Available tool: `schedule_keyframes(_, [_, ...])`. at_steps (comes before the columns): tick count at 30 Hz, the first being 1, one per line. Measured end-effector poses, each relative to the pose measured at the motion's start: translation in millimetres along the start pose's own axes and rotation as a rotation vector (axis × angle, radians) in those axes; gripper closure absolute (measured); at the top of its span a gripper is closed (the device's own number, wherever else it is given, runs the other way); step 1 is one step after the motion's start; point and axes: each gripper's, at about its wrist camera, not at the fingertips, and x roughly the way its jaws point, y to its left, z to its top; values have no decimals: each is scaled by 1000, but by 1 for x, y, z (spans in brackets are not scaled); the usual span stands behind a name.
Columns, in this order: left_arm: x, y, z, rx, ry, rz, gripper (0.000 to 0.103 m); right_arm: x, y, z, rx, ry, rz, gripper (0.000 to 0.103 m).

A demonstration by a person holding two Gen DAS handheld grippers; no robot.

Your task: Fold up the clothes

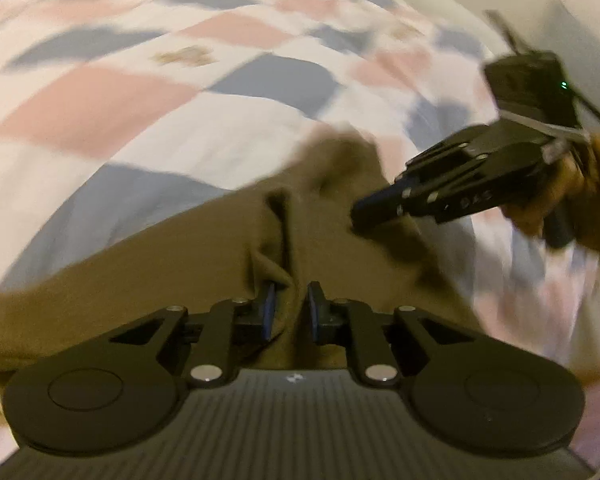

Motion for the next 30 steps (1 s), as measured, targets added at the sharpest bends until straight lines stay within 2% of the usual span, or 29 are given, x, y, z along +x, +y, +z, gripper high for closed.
schedule_keyframes(2, [3,-9,-11,61,35,5,85,-9,2,-14,43,-13,-4,85])
schedule_keyframes(4, [5,-11,-18,78,52,31,85,-26,10,-9,38,-79,-27,81])
schedule_keyframes(5, [5,-9,-18,72,52,33,85,-34,16,-3,14,-120,-48,68])
schedule_keyframes(6, [5,-9,-16,64,50,34,85,-41,23,8,-38,-156,-85,60])
schedule_keyframes(7, [5,-8,-14,56,48,34,85,-44,29,19,-112,-181,-133,48])
schedule_keyframes(8, [5,-8,-12,56,47,43,84,-44,37,30,-201,-192,-186,44])
schedule_keyframes(11, [5,-4,-3,1,35,32,79,-20,56,55,-529,-97,-342,44])
schedule_keyframes(12, [4,-1,-1,-32,27,20,79,-11,55,60,-581,-58,-348,45])
schedule_keyframes(13, [4,2,2,-66,18,8,79,-3,52,64,-595,-18,-325,56])
schedule_keyframes(14, [5,5,5,-100,8,1,79,2,48,66,-598,8,-303,84])
schedule_keyframes(15, [7,8,8,-134,-1,-7,80,2,45,67,-581,7,-283,91])
schedule_keyframes(18, [12,18,19,-236,-31,-28,86,-4,40,60,-549,-11,-248,90])
schedule_keyframes(19, [12,18,22,-235,-42,-15,100,-9,40,54,-548,-26,-248,91])
schedule_keyframes(21, [7,11,26,-165,-92,58,101,-15,40,37,-556,-65,-262,92])
schedule_keyframes(23, [-2,-4,27,-27,-141,136,101,-15,43,15,-585,-72,-305,93])
schedule_keyframes(25, [-2,-25,21,174,-133,193,101,-8,47,-11,-634,-45,-349,93])
schedule_keyframes(27, [3,-48,10,378,-102,232,101,-2,49,-30,-629,-21,-350,90])
schedule_keyframes(29, [16,-67,-9,554,-46,257,101,-5,50,-27,-572,-3,-347,86])
schedule_keyframes(30, [25,-77,-22,656,-29,303,100,-9,49,-21,-533,8,-368,79])
